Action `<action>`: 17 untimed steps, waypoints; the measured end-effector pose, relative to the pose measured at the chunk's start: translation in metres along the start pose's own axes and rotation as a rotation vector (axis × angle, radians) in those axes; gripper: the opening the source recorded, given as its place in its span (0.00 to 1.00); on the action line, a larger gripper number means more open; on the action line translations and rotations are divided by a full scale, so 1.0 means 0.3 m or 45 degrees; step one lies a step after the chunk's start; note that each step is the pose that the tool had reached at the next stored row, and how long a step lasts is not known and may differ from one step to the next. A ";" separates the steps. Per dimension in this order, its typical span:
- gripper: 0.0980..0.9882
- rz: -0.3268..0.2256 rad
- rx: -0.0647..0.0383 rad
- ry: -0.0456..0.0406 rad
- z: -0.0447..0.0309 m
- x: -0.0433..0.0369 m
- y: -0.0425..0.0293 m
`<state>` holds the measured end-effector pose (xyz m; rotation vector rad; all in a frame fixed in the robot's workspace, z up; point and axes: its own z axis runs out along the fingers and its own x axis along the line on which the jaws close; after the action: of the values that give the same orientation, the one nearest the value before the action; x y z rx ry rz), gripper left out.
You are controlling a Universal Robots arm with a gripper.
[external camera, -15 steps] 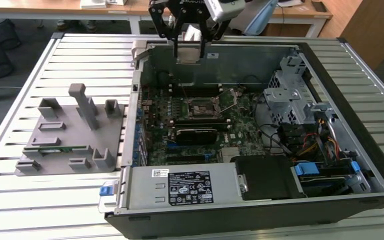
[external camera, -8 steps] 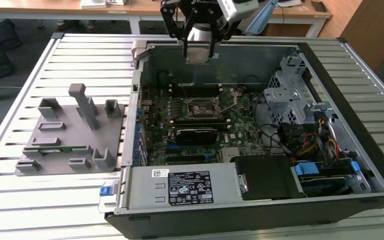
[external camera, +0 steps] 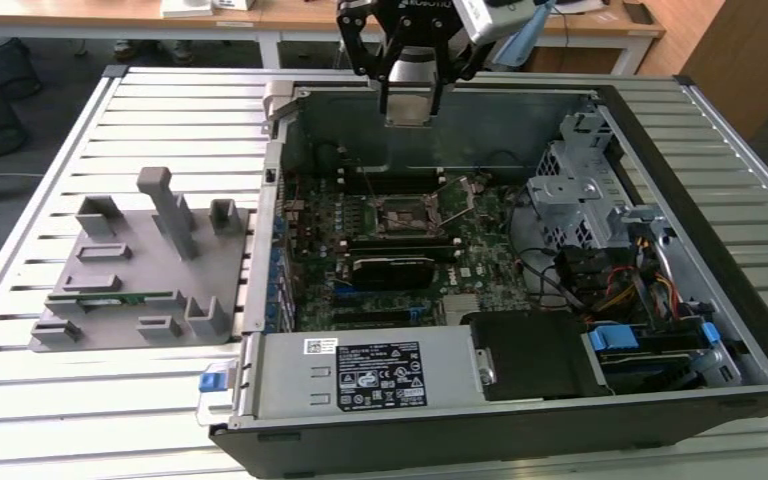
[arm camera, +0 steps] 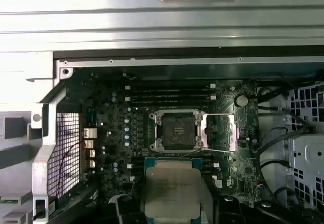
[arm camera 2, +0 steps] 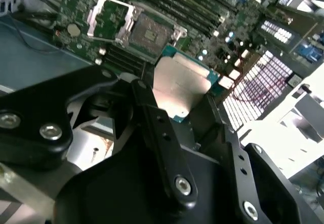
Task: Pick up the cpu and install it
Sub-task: 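Place the cpu into insertion slot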
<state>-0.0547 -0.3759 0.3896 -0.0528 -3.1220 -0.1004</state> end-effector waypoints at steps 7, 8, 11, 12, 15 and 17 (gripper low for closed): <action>0.49 0.060 -0.001 -0.004 0.001 -0.002 0.001; 0.49 0.078 -0.001 -0.005 0.002 -0.002 0.001; 0.49 0.176 -0.003 -0.011 0.005 -0.002 0.001; 0.49 0.200 -0.004 -0.013 0.006 -0.002 0.001; 0.49 0.269 -0.005 -0.018 0.009 -0.002 0.001; 0.49 0.310 -0.006 -0.021 0.011 -0.002 0.001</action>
<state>-0.0542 -0.3755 0.3863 -0.4333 -3.1007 -0.1033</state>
